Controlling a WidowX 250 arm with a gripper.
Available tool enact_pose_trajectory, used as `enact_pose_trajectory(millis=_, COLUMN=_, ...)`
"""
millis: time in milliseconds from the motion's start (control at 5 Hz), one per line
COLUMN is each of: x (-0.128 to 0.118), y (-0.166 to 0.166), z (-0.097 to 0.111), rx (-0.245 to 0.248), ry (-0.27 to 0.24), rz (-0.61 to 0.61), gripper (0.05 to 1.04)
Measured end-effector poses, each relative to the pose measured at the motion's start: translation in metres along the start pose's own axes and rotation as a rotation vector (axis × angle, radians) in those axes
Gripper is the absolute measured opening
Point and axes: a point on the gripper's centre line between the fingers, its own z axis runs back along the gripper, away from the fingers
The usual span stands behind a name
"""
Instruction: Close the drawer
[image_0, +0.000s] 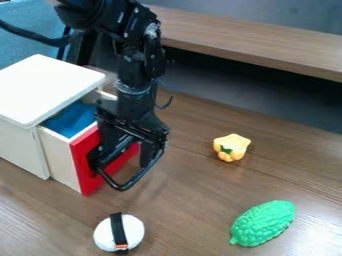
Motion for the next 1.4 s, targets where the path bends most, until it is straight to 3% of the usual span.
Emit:
enact_pose_trajectory(millis=600, x=0.012, y=0.041, z=0.008, rx=0.024, ry=-0.019, rz=0.077, gripper=0.999)
enact_pose_trajectory(millis=1200, x=0.014, y=0.071, z=-0.004, rx=0.102, ry=0.012, rz=0.13, gripper=0.999)
enact_pose_trajectory(millis=1400, x=0.015, y=0.059, z=-0.004, rx=0.051, ry=0.015, rz=0.11, gripper=0.998)
